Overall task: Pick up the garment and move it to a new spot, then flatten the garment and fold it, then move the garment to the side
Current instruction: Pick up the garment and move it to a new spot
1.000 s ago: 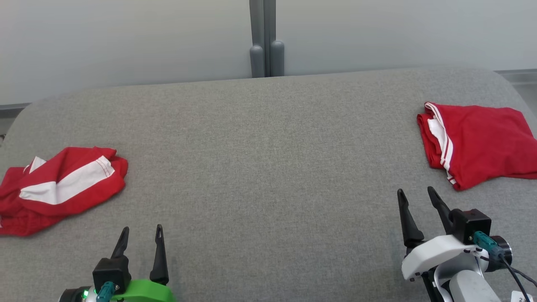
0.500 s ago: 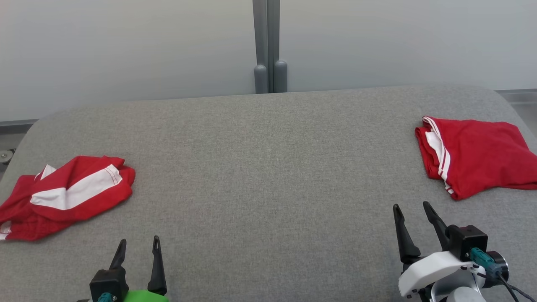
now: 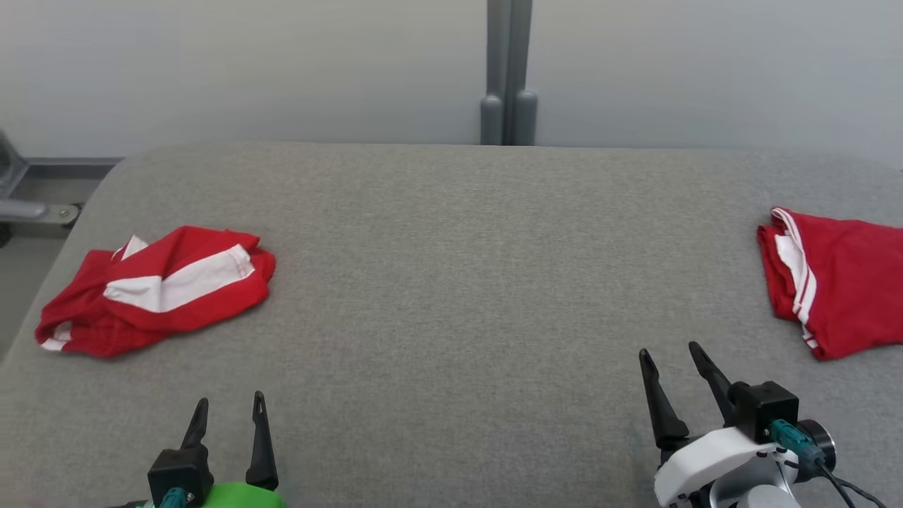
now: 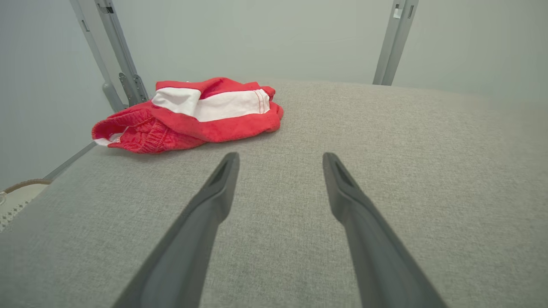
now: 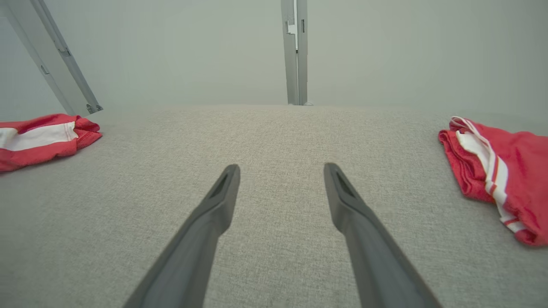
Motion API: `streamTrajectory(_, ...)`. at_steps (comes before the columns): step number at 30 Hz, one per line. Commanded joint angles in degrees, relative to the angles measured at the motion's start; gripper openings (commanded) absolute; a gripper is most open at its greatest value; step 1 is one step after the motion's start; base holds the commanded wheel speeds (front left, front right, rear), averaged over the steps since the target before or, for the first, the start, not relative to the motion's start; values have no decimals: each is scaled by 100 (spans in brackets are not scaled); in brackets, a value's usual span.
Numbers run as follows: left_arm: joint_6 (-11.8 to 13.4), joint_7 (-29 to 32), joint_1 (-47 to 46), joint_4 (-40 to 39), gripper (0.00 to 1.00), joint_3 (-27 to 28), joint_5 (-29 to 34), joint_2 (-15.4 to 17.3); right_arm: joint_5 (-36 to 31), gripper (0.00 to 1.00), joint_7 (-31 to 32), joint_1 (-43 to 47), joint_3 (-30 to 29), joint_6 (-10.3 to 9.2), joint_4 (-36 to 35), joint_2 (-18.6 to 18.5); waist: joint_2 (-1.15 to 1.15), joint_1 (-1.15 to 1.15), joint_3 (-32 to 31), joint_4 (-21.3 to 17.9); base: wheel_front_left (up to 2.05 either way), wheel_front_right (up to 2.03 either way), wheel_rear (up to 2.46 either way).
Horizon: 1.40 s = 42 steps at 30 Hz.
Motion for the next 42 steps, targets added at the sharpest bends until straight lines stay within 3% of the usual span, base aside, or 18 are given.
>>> streamTrajectory(1, 14, 3, -55, 7, 100, 25, 31, 16, 42, 100, -14, -35, 19, -9, -33, -28, 0, 0, 94, 453, 0, 0, 0)
streamTrajectory(10, -2, 3, -19, 25, 100, 223, 77, 16, 177, 100, -14, -184, 176, -9, 0, -13, 0, 0, 329, 1618, 0, 0, 0)
streamTrajectory(19, 27, 3, -39, -7, 100, 213, -21, 14, 141, 100, -14, -361, 208, -10, 45, -44, 0, 0, 507, 2218, 0, 0, 0)
streamTrajectory(36, 32, 3, -151, 16, 100, 126, -60, 14, 168, 100, -14, -304, 167, -9, 94, -77, 0, 0, 573, 1960, 0, 0, 0)
streamTrajectory(42, -126, 3, -440, 68, 100, 228, -10, 18, 195, 100, -14, -460, 215, -9, 8, -171, 0, 0, 803, 1820, 0, 0, 0)
